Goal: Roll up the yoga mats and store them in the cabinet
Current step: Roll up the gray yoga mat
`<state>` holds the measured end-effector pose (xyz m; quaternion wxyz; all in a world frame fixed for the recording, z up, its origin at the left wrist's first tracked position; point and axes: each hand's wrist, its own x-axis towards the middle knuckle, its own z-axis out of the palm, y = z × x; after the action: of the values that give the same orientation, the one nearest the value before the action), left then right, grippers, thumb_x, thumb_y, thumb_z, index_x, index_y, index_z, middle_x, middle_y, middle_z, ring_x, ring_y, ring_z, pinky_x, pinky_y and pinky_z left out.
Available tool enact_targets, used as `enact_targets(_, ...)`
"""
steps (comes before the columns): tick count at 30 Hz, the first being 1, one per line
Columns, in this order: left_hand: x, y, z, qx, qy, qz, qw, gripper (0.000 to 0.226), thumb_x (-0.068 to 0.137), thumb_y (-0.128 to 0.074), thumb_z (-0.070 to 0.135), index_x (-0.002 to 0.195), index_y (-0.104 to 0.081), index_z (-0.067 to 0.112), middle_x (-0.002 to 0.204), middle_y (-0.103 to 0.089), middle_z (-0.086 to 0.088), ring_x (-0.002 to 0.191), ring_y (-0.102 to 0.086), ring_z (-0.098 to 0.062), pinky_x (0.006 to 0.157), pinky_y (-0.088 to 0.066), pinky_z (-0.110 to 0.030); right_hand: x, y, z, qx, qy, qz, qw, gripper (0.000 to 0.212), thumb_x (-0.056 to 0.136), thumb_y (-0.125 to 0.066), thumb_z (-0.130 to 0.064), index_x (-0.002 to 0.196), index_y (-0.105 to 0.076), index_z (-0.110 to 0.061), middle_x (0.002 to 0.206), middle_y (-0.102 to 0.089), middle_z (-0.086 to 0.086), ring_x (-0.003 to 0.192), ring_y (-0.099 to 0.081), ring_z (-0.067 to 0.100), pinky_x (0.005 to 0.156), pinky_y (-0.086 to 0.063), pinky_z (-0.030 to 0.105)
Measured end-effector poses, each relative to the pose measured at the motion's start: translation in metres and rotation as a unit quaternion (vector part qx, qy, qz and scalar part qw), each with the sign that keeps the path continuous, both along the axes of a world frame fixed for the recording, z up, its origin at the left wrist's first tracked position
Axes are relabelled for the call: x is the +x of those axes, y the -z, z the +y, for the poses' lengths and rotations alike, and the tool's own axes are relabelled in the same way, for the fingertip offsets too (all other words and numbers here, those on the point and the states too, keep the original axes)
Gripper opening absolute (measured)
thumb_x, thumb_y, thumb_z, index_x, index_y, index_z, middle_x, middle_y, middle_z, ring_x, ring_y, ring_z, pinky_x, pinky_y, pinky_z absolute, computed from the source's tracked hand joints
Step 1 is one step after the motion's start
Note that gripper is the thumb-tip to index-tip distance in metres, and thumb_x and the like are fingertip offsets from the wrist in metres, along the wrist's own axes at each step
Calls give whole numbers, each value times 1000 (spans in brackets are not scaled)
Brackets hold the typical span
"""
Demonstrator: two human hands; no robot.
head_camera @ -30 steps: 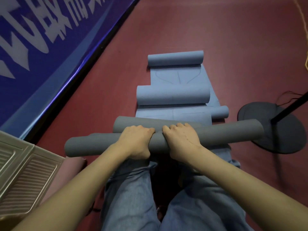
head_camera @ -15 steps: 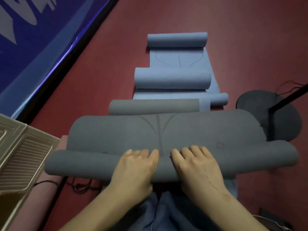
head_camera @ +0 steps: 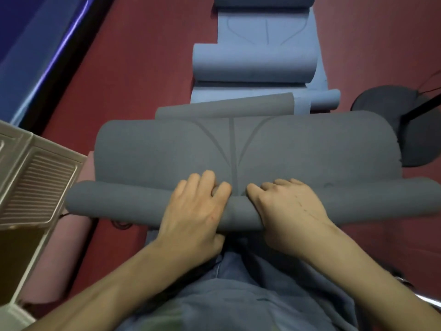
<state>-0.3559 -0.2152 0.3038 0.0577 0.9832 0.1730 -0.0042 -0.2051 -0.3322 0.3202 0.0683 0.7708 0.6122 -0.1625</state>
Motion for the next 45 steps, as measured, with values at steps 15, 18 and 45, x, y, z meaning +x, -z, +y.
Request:
enact_targets(15, -6, 13, 6, 57, 41, -48, 996, 53, 65, -80, 18, 112, -64, 1, 86, -53, -13, 70, -49, -33, 69, -39, -43, 30, -19, 33, -122, -11, 112, 986, 45, 64, -81, -43, 103, -62, -30, 93, -68, -5, 87, -67, 21, 70, -53, 32)
enact_targets(18, 2, 18, 17, 72, 57, -49, 995, 46, 65, -77, 13, 108, -63, 8, 84, -53, -11, 66, -50, -33, 63, -39, -43, 26, -17, 29, -100, 12, 86, 991, 40, 71, -75, -39, 107, -59, -28, 100, -68, -3, 94, -67, 24, 69, -45, 31)
enact_targets(45, 25, 9, 28, 23, -26, -71, 997, 50, 49, -71, 27, 96, -57, 16, 88, -53, -1, 81, -49, -27, 72, -34, -37, 26, -6, 41, 15, -20, -18, 1000, 42, 75, -70, -26, 104, -40, -24, 112, -53, 0, 105, -60, 26, 74, -33, 34)
